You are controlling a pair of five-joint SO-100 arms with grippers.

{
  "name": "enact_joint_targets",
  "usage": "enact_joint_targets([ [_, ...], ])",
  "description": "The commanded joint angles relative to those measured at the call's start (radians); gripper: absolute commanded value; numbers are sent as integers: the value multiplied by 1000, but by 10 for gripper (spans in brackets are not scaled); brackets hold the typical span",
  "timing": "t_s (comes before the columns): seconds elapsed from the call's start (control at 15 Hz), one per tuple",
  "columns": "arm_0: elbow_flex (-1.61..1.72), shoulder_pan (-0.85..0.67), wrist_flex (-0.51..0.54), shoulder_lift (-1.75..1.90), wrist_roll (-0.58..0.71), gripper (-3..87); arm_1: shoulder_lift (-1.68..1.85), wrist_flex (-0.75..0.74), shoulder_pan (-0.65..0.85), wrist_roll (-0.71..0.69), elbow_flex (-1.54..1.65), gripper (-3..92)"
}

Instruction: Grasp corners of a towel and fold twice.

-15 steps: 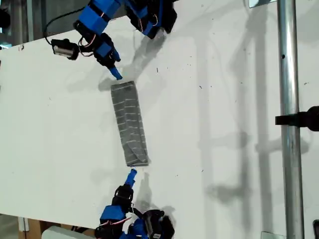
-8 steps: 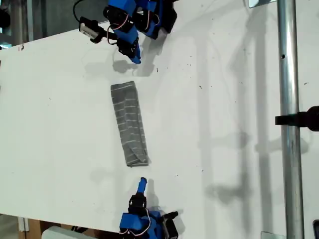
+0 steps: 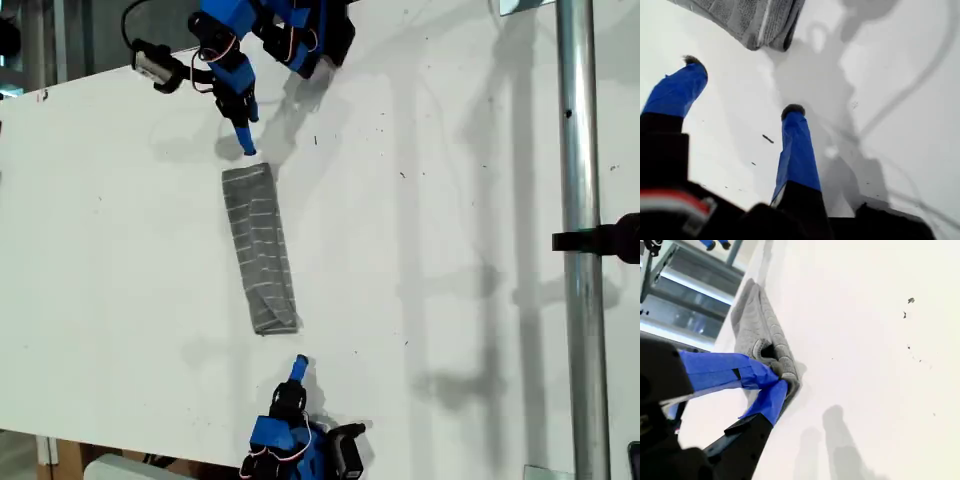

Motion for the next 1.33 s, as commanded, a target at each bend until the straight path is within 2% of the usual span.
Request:
enact_joint_targets([
  [0.0, 6, 15, -18, 3, -3, -7, -178, -123, 98, -255, -118, 366],
  [0.13, 6, 15, -18, 3, -6, -7, -331, -255, 121, -360, -114, 373],
  [0.2, 6, 14, -18, 3, -5, -7, -403, -316, 124, -367, -112, 385],
  [0.33, 6, 11, -17, 3, -5, -7, -557, -423, 129, -353, -129, 392],
  [0.53, 6, 8, -12, 3, -9, -7, -758, -581, 69, -258, -189, 394],
  [0.73, 6, 8, -11, 3, -14, -7, -976, -586, 21, -166, -365, 404],
  [0.87, 6, 11, -8, 3, -17, -7, -1127, -538, -35, -87, -515, 390],
  [1.07, 6, 15, -5, 3, -18, -7, -1216, -557, -132, -41, -609, 290],
  [1.27, 6, 15, -2, 3, -17, -7, -1218, -552, -210, -43, -623, 79],
])
